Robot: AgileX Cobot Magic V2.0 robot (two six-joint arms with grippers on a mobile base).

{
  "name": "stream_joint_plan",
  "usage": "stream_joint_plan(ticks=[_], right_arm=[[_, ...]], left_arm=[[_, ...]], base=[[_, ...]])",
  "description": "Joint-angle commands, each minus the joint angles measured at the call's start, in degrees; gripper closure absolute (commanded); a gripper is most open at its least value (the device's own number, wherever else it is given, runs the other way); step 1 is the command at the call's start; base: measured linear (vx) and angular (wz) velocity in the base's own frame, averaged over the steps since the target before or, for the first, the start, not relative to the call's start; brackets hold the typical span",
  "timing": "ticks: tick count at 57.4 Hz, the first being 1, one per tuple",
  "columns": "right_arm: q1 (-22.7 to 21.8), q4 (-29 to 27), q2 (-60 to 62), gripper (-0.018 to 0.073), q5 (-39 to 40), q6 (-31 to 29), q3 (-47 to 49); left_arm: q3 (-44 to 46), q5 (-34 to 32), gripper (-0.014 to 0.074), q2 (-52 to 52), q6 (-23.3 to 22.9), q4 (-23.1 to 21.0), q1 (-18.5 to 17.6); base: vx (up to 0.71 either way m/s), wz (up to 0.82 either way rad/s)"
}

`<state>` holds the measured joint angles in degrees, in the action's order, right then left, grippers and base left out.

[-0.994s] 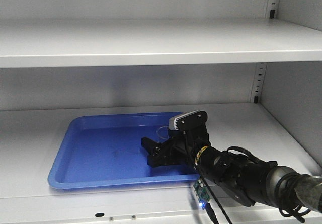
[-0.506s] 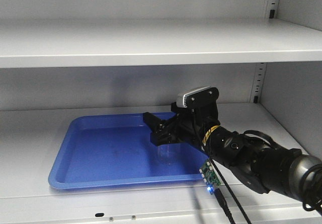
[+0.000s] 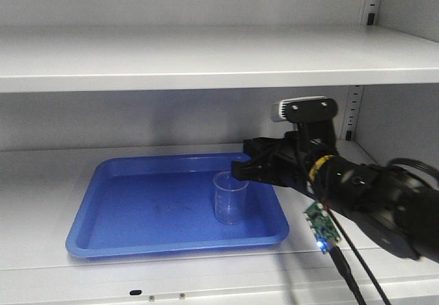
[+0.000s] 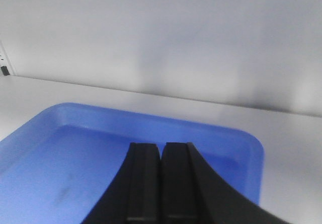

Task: Pick beaker and place in left cabinet

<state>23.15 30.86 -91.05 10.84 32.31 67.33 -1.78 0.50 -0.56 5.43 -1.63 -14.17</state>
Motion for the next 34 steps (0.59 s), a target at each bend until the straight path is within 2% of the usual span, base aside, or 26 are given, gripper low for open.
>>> stream_joint_plan(ticks=[1,19,34], right_arm=[[-0.2,0.81,6.16,0.0571,3.04,-0.03,-2.35],[-0.2,0.81,24.68,0.0565,1.98,0.32,-21.82],[-0.2,0.81,41.41,0.0565,-5.37,0.32,-32.18]], left_arm=[[-0.94,-4.79,0.0596,-1.03,-0.19,-0.47,-0.32],[-0.94,-4.79,0.0596,-1.03,-0.19,-0.47,-0.32],[-0.94,-4.79,0.0596,-1.03,-0.19,-0.47,-0.32]], base=[[0.0,0.0],[0.0,0.0],[0.0,0.0]])
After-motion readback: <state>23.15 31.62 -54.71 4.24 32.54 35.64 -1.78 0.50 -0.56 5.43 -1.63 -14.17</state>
